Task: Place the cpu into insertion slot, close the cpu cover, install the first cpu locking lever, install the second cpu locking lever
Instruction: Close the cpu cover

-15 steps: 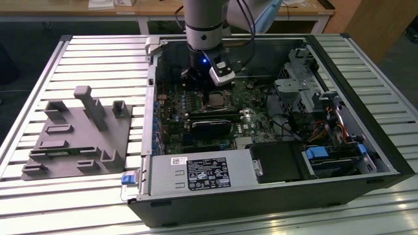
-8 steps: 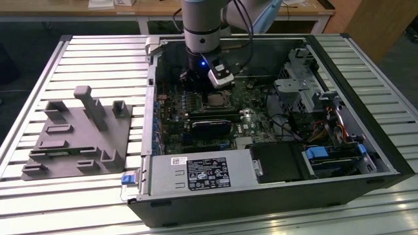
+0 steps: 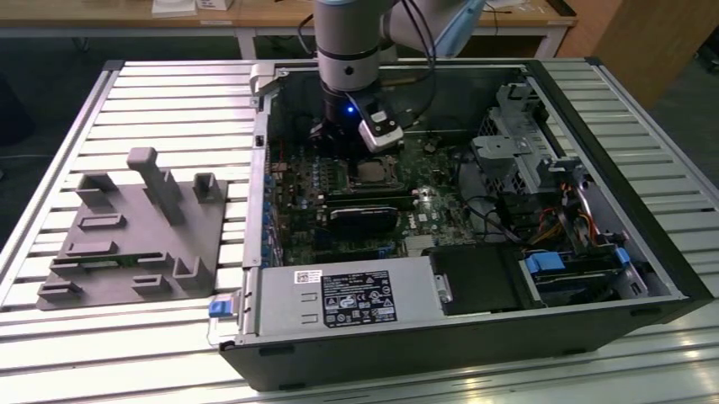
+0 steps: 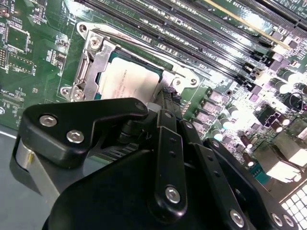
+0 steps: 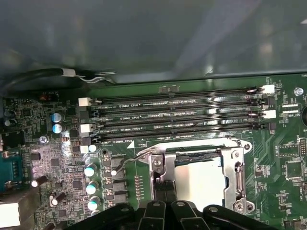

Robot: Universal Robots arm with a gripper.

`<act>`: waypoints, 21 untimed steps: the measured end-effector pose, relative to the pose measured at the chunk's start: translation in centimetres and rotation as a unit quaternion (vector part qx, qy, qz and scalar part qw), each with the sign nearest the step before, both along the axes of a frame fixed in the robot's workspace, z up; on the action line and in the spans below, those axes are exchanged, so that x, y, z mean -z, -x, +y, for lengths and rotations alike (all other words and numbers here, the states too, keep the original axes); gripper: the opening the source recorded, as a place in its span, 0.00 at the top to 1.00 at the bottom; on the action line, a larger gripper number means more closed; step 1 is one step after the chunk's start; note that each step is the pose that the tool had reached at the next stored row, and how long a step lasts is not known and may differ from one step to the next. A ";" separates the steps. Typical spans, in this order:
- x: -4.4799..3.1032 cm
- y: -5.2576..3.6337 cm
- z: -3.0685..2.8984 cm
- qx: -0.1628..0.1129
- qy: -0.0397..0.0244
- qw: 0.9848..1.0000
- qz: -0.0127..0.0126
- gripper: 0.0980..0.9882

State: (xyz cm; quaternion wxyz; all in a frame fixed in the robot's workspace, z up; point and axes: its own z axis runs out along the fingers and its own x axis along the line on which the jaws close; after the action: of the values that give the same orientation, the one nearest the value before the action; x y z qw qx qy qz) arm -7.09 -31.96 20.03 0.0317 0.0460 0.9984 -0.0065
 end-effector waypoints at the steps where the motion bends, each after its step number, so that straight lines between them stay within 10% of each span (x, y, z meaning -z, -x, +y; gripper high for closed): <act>1: 0.00 -0.07 0.00 0.000 0.000 1.000 0.000 0.99; 21: -0.60 -0.25 0.01 0.000 0.000 1.000 0.000 0.99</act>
State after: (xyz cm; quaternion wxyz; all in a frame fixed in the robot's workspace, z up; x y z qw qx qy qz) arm -6.84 -31.95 20.63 0.0319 0.0458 0.9984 -0.0064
